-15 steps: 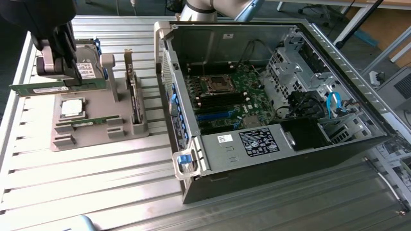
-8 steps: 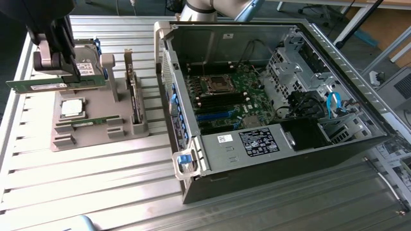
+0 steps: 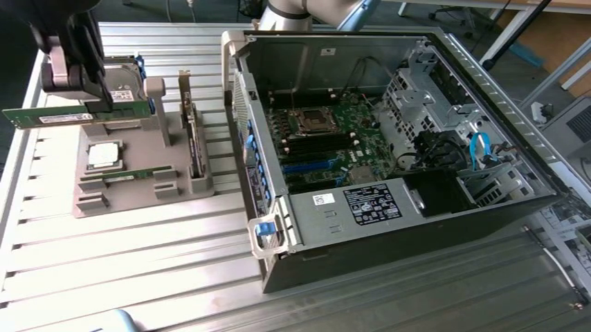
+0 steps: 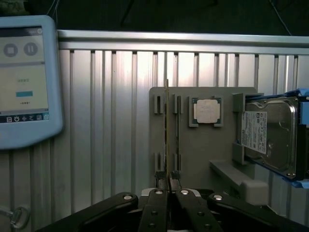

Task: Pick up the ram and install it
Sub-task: 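Pick up the ram and move it above insertion slot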

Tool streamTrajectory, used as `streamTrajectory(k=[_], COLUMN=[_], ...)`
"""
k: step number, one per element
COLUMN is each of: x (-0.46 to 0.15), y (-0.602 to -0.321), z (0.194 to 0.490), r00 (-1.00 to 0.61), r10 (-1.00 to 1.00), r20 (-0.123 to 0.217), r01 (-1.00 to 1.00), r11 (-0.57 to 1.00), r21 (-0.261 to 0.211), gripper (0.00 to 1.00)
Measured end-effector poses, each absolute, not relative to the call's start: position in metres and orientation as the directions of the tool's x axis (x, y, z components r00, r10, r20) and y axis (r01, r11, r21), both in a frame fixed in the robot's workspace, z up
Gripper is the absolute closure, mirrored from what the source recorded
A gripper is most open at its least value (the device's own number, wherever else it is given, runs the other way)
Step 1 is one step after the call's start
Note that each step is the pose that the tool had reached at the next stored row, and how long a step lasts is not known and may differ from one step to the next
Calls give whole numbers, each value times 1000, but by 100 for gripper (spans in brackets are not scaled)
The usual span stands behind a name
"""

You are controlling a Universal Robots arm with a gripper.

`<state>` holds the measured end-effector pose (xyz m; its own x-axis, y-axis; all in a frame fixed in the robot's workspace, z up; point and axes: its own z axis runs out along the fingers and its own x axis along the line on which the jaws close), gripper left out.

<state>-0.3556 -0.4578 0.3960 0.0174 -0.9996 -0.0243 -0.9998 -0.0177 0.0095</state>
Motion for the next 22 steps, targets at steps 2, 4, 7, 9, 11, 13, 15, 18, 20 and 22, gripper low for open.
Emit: streamTrajectory(k=[2, 4, 7, 9, 11, 13, 15, 18, 20, 22], x=[-356, -356, -356, -356, -356, -355, -354, -351, -349, -347], y=[-458, -458, -458, -458, -458, -458, -458, -458, -458, -458], z=[398, 400, 400, 400, 400, 400, 400, 400, 400, 400], r00=[17, 17, 17, 17, 17, 18, 18, 17, 17, 17], r10=[-1000, -1000, -1000, -1000, -1000, -1000, -1000, -1000, -1000, -1000], r20=[-24, -24, -24, -24, -24, -24, -24, -24, -24, -24], r01=[-1000, -1000, -1000, -1000, -1000, -1000, -1000, -1000, -1000, -1000], r11=[-18, -18, -18, -18, -18, -18, -18, -18, -18, -18], r21=[10, 9, 10, 10, 10, 10, 10, 10, 10, 10], gripper=[88, 88, 88, 88, 88, 88, 88, 88, 88, 88])
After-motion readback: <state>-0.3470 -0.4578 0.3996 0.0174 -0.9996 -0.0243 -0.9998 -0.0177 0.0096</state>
